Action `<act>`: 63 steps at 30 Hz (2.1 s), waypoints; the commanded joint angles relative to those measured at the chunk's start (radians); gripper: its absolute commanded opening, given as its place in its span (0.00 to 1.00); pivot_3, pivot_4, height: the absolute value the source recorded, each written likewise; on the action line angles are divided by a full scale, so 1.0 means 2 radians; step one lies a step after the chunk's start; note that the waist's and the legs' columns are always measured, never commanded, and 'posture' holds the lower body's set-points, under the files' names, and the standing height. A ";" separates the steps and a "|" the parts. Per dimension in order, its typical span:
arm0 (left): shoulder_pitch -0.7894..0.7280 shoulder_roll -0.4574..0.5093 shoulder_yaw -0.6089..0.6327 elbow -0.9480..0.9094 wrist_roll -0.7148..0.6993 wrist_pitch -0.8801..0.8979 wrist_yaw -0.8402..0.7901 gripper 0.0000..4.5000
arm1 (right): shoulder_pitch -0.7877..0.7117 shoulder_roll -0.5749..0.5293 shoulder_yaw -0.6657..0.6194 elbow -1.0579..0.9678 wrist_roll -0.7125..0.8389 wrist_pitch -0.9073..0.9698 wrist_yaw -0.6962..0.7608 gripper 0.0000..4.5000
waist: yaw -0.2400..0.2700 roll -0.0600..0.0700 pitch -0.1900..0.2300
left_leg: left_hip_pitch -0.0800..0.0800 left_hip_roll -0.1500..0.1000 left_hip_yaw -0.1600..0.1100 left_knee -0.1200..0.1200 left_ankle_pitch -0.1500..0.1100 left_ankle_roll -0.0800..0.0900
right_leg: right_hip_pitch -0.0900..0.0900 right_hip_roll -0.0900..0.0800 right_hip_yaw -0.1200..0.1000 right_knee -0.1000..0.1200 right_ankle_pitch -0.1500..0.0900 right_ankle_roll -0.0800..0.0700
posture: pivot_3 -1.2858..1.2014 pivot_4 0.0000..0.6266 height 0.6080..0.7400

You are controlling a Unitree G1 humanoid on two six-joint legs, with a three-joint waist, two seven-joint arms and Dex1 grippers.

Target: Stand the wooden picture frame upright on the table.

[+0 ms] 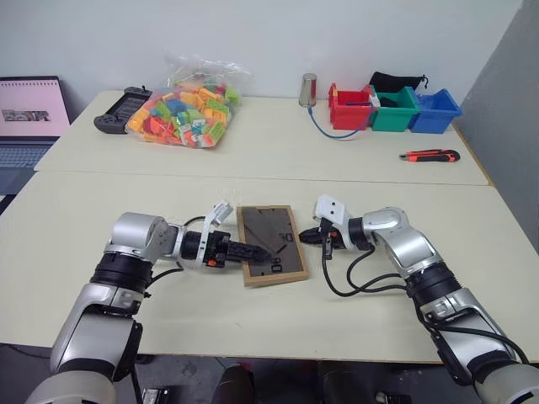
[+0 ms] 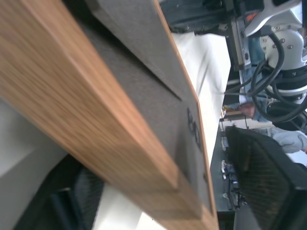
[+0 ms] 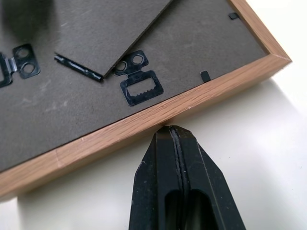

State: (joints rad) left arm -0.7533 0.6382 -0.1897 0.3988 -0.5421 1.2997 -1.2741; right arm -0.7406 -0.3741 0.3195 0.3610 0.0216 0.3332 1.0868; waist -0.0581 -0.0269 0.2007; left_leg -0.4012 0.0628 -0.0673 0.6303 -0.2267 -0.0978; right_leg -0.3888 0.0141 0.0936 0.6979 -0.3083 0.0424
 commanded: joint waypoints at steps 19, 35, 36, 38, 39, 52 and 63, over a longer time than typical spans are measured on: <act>-0.019 -0.009 0.061 -0.027 -0.032 -0.033 0.035 0.29 | -0.014 -0.030 -0.033 -0.031 0.020 0.010 0.011 0.00 | 0.000 0.000 0.000 | 0.000 0.000 0.000 0.000 0.000 0.000 | 0.000 0.000 0.000 0.000 0.000 0.000 | 0.52 0.24 1.00; 0.013 0.000 0.105 -0.153 -0.050 -0.083 0.088 0.29 | -0.110 -0.109 -0.113 -0.136 0.203 0.240 0.102 0.44 | -0.006 0.000 0.000 | 0.000 0.000 0.000 0.000 0.000 0.000 | 0.000 0.000 0.000 0.000 0.000 0.000 | 0.52 0.24 1.00; 0.013 0.000 0.102 -0.156 -0.051 -0.086 0.087 0.29 | -0.116 -0.099 -0.110 -0.137 0.204 0.242 0.095 0.44 | -0.006 0.000 0.000 | 0.000 0.000 0.000 0.000 0.000 0.000 | 0.000 0.000 0.000 0.000 0.000 0.000 | 0.52 0.24 1.00; 0.013 0.001 0.098 -0.158 -0.051 -0.090 0.085 0.29 | -0.120 -0.087 -0.104 -0.137 0.203 0.241 0.086 0.44 | -0.006 0.000 0.000 | 0.000 0.000 0.000 0.000 0.000 0.000 | 0.000 0.000 0.000 0.000 0.000 0.000 | 0.52 0.24 1.00; 0.013 0.002 0.096 -0.160 -0.051 -0.093 0.085 0.29 | -0.122 -0.080 -0.101 -0.136 0.202 0.239 0.081 0.44 | -0.006 0.000 0.000 | 0.000 0.000 0.000 0.000 0.000 0.000 | 0.000 0.000 0.000 0.000 0.000 0.000 | 0.52 0.24 1.00; 0.014 0.010 0.083 -0.174 -0.051 -0.103 0.083 0.29 | -0.151 -0.015 -0.068 -0.096 0.188 0.210 0.041 0.44 | -0.001 0.000 0.000 | -0.001 0.000 0.000 0.000 0.000 0.000 | -0.001 0.000 0.000 0.000 0.000 0.000 | 0.52 0.24 1.00; 0.013 0.010 0.076 -0.179 -0.048 -0.109 0.085 0.29 | -0.147 -0.012 -0.061 -0.132 0.215 0.233 0.064 0.44 | -0.001 0.000 0.000 | -0.001 0.000 0.000 0.000 0.000 0.000 | -0.001 0.000 0.000 0.000 0.000 0.000 | 0.52 0.24 1.00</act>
State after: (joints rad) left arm -0.7122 0.6518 -0.0509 0.0834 -0.6259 1.1053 -1.0979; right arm -1.0165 -0.3910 0.2171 0.1648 0.4072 0.7825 1.1833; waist -0.0594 -0.0263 0.2012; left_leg -0.4027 0.0631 -0.0673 0.6298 -0.2268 -0.0976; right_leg -0.3901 0.0142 0.0937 0.6971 -0.3084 0.0424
